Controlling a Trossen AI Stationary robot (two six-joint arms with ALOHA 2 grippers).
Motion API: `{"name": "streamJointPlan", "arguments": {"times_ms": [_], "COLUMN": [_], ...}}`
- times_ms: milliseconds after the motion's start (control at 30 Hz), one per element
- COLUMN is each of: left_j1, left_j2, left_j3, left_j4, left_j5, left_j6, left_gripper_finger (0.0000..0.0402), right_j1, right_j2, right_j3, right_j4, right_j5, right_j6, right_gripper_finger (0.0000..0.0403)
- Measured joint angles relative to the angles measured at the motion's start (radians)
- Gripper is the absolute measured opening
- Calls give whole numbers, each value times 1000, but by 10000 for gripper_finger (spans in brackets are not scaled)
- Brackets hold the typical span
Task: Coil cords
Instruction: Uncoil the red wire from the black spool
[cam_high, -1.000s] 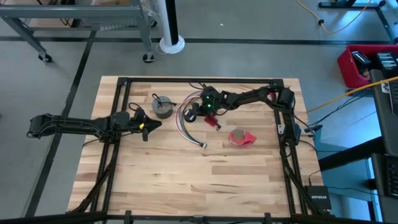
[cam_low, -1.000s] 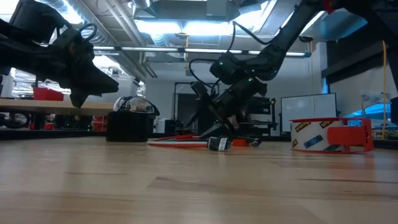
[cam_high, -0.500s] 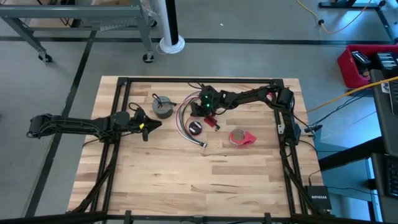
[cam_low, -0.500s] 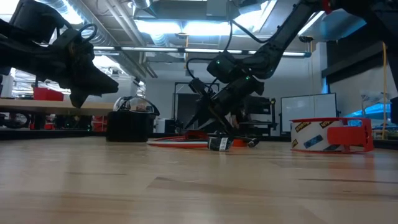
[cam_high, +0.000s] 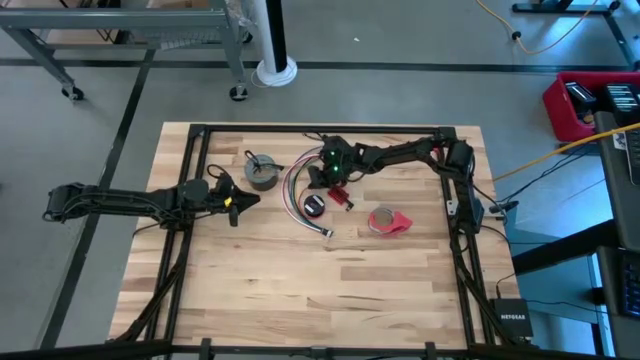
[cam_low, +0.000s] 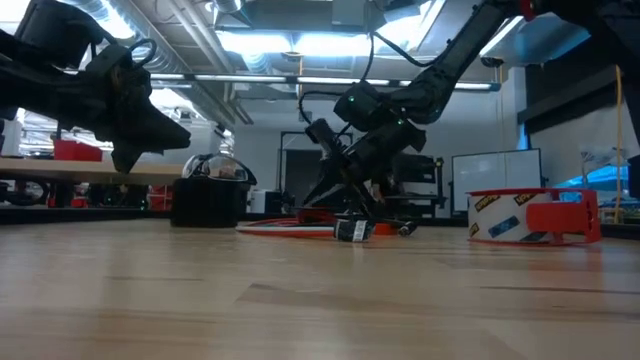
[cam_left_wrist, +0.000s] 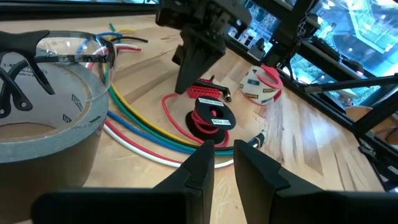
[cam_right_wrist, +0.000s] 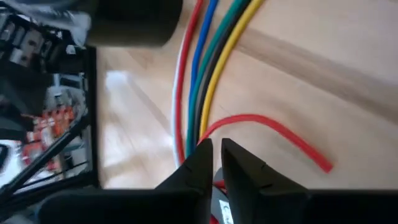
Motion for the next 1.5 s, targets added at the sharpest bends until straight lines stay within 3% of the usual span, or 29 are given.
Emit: {"name": "streamJointPlan", "arguments": {"times_ms": [133, 300, 467, 600, 733, 967, 1233, 1500], "left_j1": [0, 0, 0, 0, 0, 0, 0, 0], "left_j2": [0, 0, 0, 0, 0, 0, 0, 0], "left_j3": [0, 0, 0, 0, 0, 0, 0, 0], "left_j4": [-1, -1, 0, 0, 0, 0, 1, 1], "left_j5": [0, 0, 0, 0, 0, 0, 0, -1], "left_j6": [0, 0, -1, -3, -19, -22, 4, 37], "left_gripper_finger": [54, 54, 54, 54, 54, 54, 54, 54], "right_j1": [-35, -32, -26, -25, -7, 40, 90, 126], "right_j2": [0, 0, 0, 0, 0, 0, 0, 0], "right_j3": [40, 90, 121, 144, 147, 147, 147, 147], "right_j4": [-108, -250, -315, -344, -375, -345, -246, -305], "right_j5": [-146, -250, -408, -467, -462, -268, -274, -293], "right_j6": [-34, -117, -149, -151, -157, -162, -168, -166], "right_gripper_finger": [35, 35, 35, 35, 35, 35, 35, 47]}}
